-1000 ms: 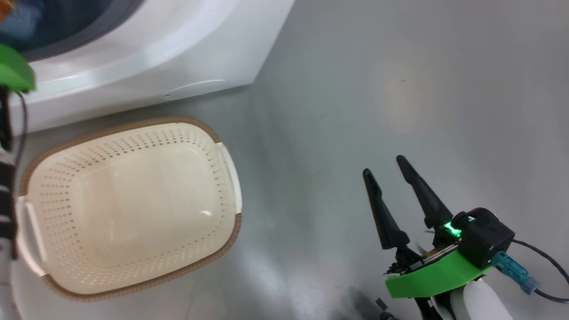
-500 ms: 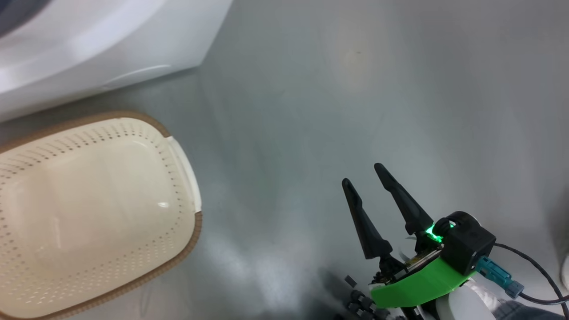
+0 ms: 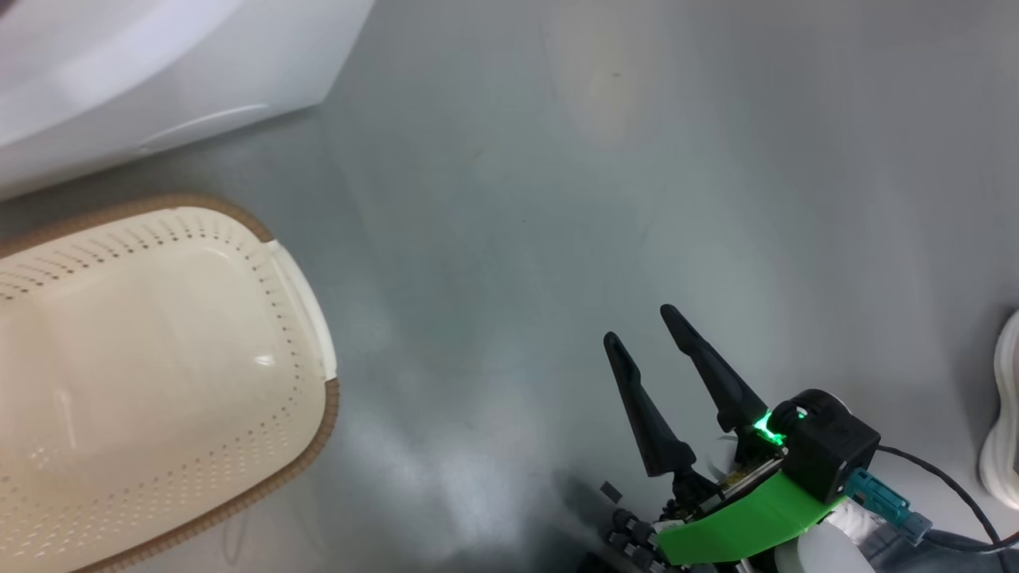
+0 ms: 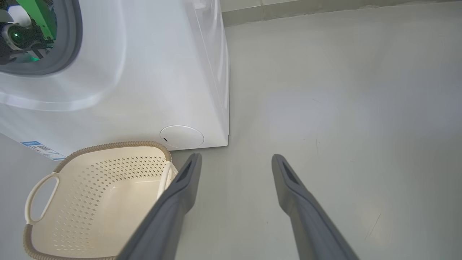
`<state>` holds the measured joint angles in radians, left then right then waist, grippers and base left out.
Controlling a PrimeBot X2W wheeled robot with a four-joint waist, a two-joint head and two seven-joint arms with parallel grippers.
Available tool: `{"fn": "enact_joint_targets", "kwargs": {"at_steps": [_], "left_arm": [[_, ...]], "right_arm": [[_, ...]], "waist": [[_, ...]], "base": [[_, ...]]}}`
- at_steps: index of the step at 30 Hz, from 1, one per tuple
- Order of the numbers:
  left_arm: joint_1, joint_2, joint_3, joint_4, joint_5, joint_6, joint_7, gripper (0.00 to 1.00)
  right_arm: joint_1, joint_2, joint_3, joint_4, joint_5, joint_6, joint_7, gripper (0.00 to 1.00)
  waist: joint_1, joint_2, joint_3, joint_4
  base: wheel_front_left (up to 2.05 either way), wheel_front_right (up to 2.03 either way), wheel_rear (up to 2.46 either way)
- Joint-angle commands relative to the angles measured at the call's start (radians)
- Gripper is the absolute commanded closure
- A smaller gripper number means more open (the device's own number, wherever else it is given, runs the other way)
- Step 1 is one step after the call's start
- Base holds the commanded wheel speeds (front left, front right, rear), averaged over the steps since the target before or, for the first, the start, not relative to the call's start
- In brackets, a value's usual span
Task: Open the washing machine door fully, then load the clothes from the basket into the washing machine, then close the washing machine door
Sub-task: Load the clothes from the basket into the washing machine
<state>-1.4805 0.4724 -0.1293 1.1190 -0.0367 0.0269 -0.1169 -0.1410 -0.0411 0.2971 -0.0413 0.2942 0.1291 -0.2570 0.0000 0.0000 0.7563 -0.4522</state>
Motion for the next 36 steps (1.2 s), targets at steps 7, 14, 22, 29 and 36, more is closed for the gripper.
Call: {"fn": "enact_joint_targets", "kwargs": {"at_steps": [7,14,22,29,36], "left_arm": [[0.008,-0.032,0.008,0.025,-0.033,0.039,-0.084,0.0],[0.1,-0.112,0.019,0.033,-0.069,0.074,-0.138,0.0],[0.242,-0.178,0.042,-0.075,-0.104,0.11,-0.144,0.0],[0.454,-0.263,0.063,-0.244,-0.141,0.084,-0.145,0.0],[0.664,-0.337,0.054,-0.386,-0.142,0.055,-0.145,0.0]], "right_arm": [[0.017,-0.009,-0.001,-0.011,0.0,0.002,-0.005,0.0],[0.01,-0.009,-0.011,0.008,-0.01,0.002,-0.005,0.0],[0.025,-0.009,-0.021,0.03,-0.012,0.002,-0.005,0.0],[0.038,-0.009,-0.042,0.042,-0.031,0.002,-0.005,0.0],[0.063,-0.009,-0.087,0.043,-0.056,0.002,-0.005,0.0]], "waist": [[0.0,0.0,-0.055,0.059],[0.0,0.0,-0.144,0.1],[0.0,0.0,-0.252,0.146],[0.0,0.0,-0.35,0.21],[0.0,0.0,-0.427,0.273]], "base": [[0.0,0.0,0.0],[0.0,0.0,0.0],[0.0,0.0,0.0],[0.0,0.0,0.0],[0.0,0.0,0.0]]}}
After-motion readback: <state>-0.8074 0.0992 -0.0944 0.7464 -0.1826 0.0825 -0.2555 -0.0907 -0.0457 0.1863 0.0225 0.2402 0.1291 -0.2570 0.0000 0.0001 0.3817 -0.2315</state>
